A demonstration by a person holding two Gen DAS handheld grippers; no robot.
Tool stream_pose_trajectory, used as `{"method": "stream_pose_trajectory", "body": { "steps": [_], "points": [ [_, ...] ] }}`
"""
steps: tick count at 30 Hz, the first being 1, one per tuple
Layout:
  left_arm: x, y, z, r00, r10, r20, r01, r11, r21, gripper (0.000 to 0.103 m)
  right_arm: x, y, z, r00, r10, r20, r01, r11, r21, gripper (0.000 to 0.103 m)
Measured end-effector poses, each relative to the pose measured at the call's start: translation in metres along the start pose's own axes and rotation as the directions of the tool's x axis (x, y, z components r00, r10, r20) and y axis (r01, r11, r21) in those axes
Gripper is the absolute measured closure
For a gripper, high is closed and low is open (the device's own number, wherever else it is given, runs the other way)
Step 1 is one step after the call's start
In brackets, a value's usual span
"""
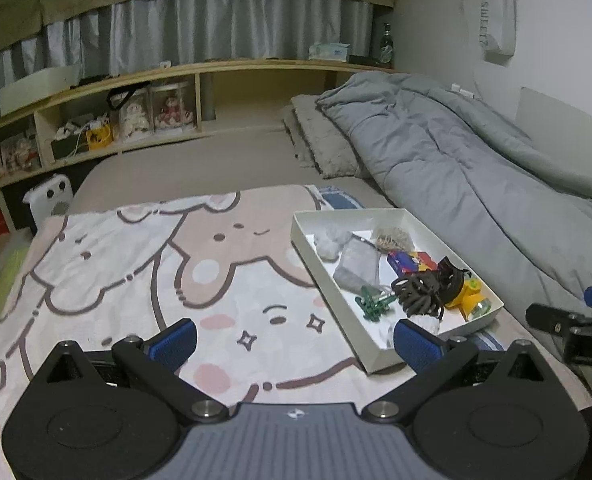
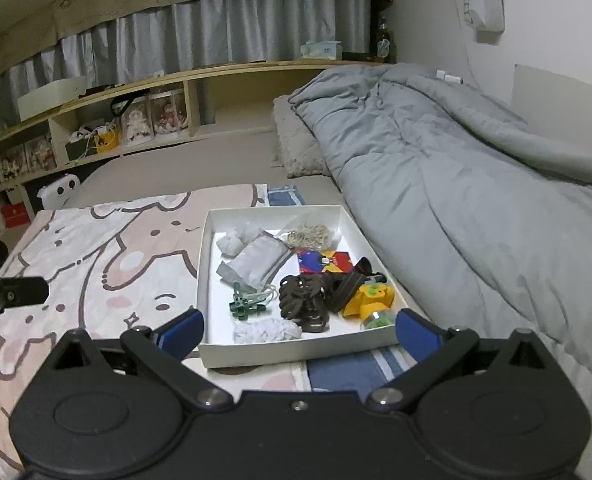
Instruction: Organize objects
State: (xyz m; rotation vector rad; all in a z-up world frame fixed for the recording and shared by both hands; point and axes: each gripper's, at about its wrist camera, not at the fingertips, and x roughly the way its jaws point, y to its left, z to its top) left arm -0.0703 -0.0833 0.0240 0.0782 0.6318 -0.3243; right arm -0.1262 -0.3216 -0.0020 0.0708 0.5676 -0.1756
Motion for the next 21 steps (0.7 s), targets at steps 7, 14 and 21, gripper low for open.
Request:
{"method": "stream_pose_trajectory", "body": {
  "steps": [7,14,21],
  "points": [
    [0.001,0.004,-0.008,1.0,0.011,0.005,-0.011,1.0,-0.029,0.0,-0.004,0.007,-0.006,1.0,-0.007,0.029,0.008,1.0,-0.03,0.0],
    [0.001,0.008,-0.013,1.0,0.017,0.0,-0.017,0.999,-0.05,0.0,0.001,0.008,-0.008,1.0,-0.014,-0.001,0.014,0.999,-0.029,0.0],
    [0.001,0.01,-0.016,1.0,0.009,-0.002,-0.009,0.998,-0.057,0.0,0.001,0.008,-0.009,1.0,-0.022,-0.009,0.021,0.999,-0.025,0.0]
  ]
}}
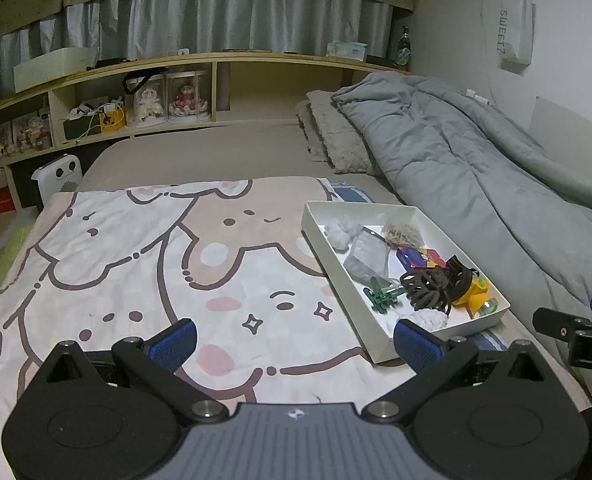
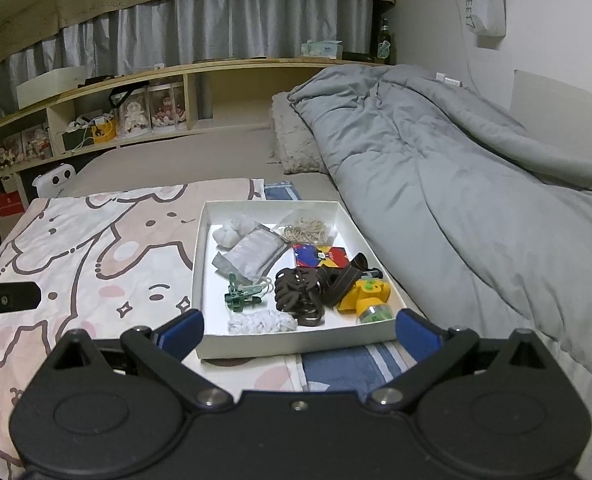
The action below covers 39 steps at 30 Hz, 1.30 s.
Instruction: Organize objects
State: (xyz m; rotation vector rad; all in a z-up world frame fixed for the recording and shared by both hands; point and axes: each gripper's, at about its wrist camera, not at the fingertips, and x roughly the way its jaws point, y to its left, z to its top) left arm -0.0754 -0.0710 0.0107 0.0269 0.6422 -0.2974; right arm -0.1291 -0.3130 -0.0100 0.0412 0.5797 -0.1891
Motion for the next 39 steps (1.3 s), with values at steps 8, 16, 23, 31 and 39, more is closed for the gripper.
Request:
{"method": "stream_pose_trajectory", "body": {
  "steps": [8,16,23,31,39],
  "points": [
    [-0.0019,0.0006,-0.0012,1.0,-0.006,0.006,0.006,1.0,-0.006,0.0,0.0004,-0.0009,-0.0007,1.0,-0.007,-0.009,0.007,1.0,0.005,0.0],
    [-0.0012,0.0024,-0.0018,1.0,-0.003,0.003,0.003,1.0,-0.011,0.0,0.0002,-0.0004,-0.0008,1.0,-0.011,-0.013,0.011,1.0,0.003,0.0],
    [-0.0001,0.0017,-0.0027,1.0,0.001,0.0,-0.001,1.0,-0.01,0.0,0.0002,0.0005,0.0002,1.0,-0.01,-0.015,0.01,1.0,0.002,0.0],
    [0.0,0.0013,-0.0028,1.0,0.002,0.001,-0.002,1.0,-0.012,0.0,0.0007,0.0007,0.0005,1.0,-0.012,-0.021,0.012,1.0,0.004,0.0],
    [-0.0008,0.0017,-0.0034,1.0,0.005,0.001,-0.005,1.0,-0.011,0.0,0.0009,-0.0005,0.0008,1.0,-0.011,-0.023,0.011,1.0,0.011,0.0]
  ]
}}
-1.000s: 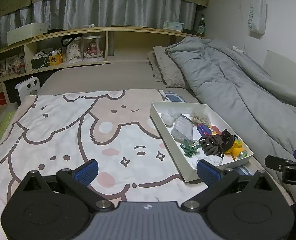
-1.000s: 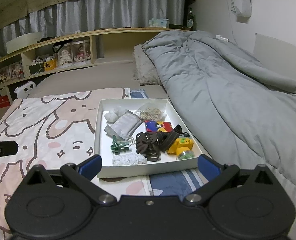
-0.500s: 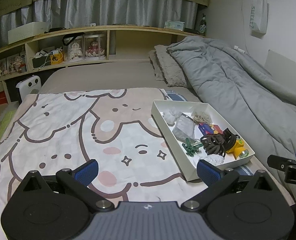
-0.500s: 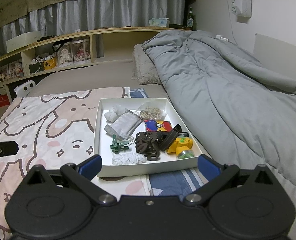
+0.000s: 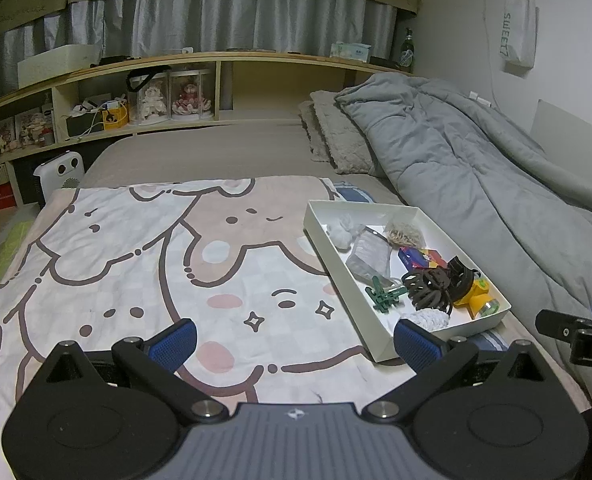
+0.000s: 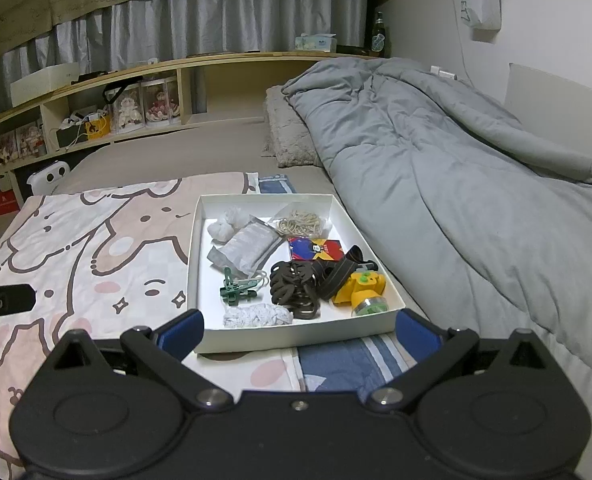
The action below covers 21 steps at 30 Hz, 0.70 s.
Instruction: Organize objects
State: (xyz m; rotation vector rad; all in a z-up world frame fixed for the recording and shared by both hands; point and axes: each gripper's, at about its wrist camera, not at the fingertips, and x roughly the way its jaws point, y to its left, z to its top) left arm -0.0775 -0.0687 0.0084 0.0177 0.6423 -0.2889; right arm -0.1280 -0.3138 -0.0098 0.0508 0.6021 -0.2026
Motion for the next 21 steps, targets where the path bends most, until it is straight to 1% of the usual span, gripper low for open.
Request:
{"method": "stream_pose_trajectory", "body": {
  "steps": [21],
  "points": [
    [0.0001,-0.0007,-0.0008,1.0,0.002,0.0,-0.002,1.0,0.001,0.0,-0.0003,0.0002,0.0002,1.0,-0.006,0.003,0.006,1.0,-0.009,0.0]
  ]
}}
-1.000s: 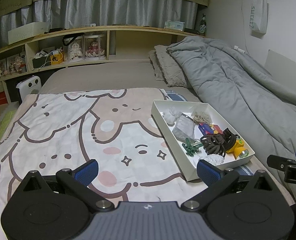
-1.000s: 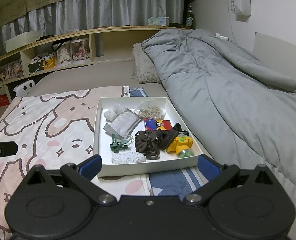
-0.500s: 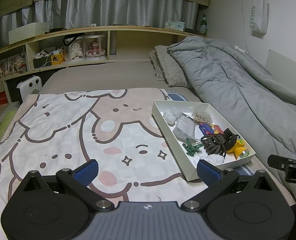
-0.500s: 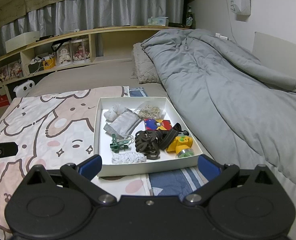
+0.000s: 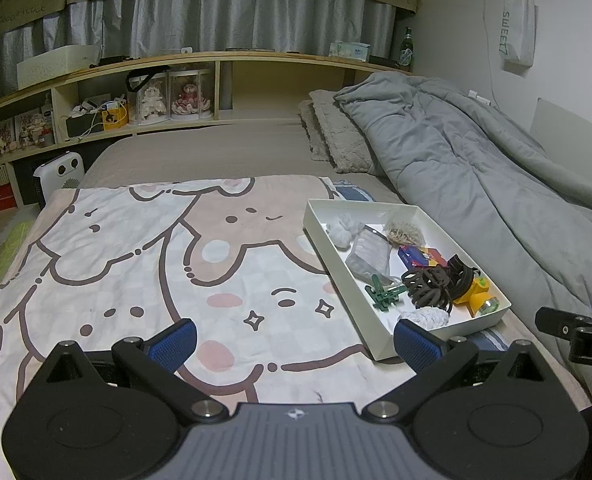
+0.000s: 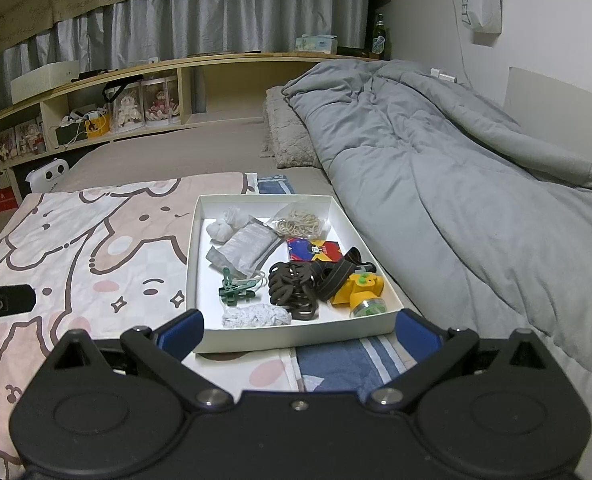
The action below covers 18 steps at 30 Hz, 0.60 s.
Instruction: Organize objects
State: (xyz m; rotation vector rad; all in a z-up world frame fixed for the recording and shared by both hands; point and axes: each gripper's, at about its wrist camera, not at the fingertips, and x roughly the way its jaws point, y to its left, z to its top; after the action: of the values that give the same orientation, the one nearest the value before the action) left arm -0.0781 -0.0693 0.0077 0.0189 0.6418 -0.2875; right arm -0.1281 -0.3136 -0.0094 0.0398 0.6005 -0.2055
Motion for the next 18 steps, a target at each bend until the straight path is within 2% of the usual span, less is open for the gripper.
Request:
{"method": "stream_pose_trajectory", "body": {
  "steps": [18],
  "points": [
    [0.0004,-0.0013,-0.0023,1.0,0.0,-0.002,0.0,1.0,0.005,0.0,0.0002,-0.0005,0.0,1.0,0.0,0.0,0.0,1.0,0.0,0.0]
  ]
}}
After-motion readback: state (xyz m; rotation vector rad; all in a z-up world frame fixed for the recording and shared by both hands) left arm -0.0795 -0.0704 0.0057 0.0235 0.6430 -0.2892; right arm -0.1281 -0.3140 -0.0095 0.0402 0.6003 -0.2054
